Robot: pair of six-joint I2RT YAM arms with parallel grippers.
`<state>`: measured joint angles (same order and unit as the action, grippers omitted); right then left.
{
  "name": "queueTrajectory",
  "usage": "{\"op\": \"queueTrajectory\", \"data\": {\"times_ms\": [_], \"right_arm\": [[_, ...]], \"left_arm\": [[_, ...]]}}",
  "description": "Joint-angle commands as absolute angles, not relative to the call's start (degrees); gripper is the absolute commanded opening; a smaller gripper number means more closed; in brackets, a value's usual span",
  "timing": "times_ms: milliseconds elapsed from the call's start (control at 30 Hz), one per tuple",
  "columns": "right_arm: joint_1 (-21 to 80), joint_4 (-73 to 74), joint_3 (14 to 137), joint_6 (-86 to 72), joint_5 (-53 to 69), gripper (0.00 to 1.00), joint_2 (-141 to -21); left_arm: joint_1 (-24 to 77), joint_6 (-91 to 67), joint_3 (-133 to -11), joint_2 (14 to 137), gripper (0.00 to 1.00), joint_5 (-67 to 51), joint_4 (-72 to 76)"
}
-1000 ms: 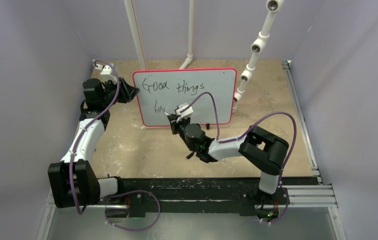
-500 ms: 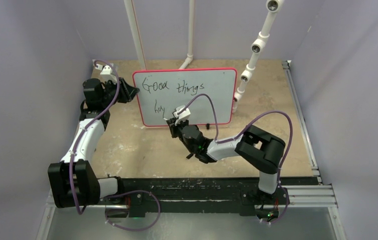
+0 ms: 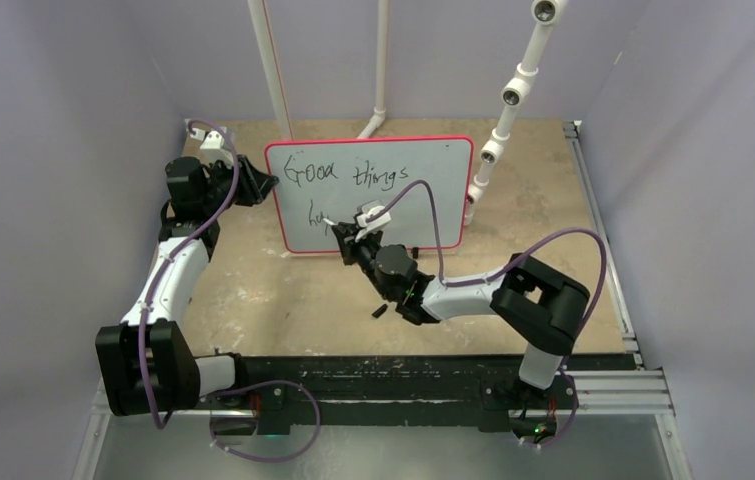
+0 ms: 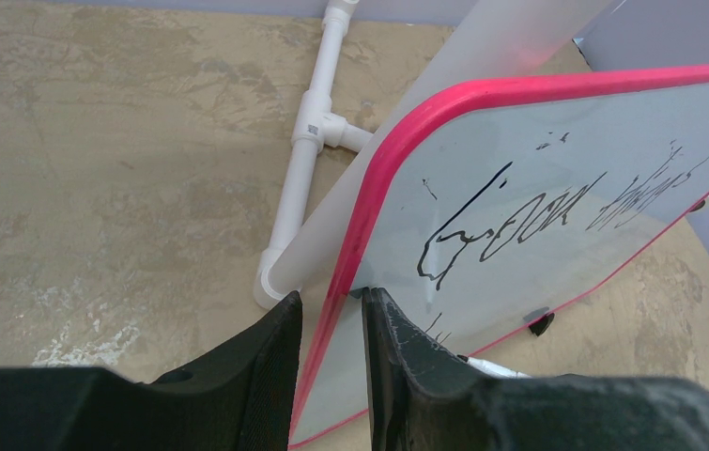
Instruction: Write a sentence on the whiteboard
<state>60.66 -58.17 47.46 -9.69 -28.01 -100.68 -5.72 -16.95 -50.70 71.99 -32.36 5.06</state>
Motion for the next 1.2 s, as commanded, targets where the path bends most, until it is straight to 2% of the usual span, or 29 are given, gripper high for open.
{"op": "queueTrajectory", "data": {"times_ms": [0,767,1167], "right_arm": [[60.47,-59.50,50.61,-8.00,-29.98,0.00,-101.60],[60.21,-53.82,53.61,-10.20,-34.65,0.00,-104.41],[60.20,-53.93,49.83,-11.16,-37.58,0.00,-102.10]], "left_arm": [[-5.69,-16.88,-50.25,70.80,0.29,-32.80,6.94],[-5.69,-16.88,-50.20,70.49,0.30,-32.87,6.93],[-5.70,-16.88,-50.15,70.43,0.30,-32.89,6.94]]}}
